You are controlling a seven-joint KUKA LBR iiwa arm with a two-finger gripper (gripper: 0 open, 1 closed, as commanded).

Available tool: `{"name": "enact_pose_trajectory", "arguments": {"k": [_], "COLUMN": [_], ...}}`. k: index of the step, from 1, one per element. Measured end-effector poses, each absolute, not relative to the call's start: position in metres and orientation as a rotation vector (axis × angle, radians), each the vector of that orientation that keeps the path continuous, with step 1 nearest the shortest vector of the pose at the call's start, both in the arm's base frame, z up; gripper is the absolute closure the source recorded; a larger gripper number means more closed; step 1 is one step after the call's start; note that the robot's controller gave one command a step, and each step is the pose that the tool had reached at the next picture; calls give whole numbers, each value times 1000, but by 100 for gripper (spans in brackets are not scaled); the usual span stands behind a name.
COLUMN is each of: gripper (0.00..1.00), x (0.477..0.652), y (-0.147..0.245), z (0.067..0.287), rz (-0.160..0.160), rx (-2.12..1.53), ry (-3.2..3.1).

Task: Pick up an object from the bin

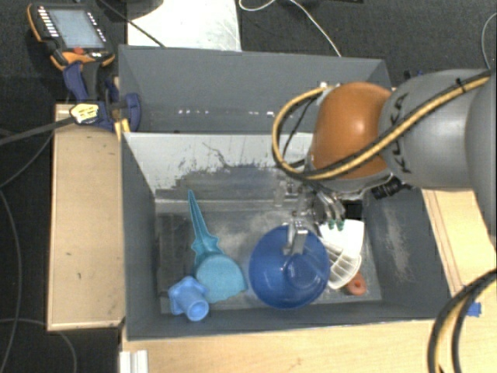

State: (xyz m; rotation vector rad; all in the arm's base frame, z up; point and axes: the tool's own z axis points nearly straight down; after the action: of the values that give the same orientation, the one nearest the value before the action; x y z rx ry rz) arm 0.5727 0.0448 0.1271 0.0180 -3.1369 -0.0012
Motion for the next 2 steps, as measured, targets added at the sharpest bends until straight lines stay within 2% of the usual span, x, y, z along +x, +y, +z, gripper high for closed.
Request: {"name": "enact_pose_trajectory", "arguments": {"k": [1, 2], "gripper": [0, 0], "x": [574, 583], "y": [45, 37], "z": [132, 90], "rz": [-2, -2], "rx": [16, 578], "ry": [-3144, -3087]}}
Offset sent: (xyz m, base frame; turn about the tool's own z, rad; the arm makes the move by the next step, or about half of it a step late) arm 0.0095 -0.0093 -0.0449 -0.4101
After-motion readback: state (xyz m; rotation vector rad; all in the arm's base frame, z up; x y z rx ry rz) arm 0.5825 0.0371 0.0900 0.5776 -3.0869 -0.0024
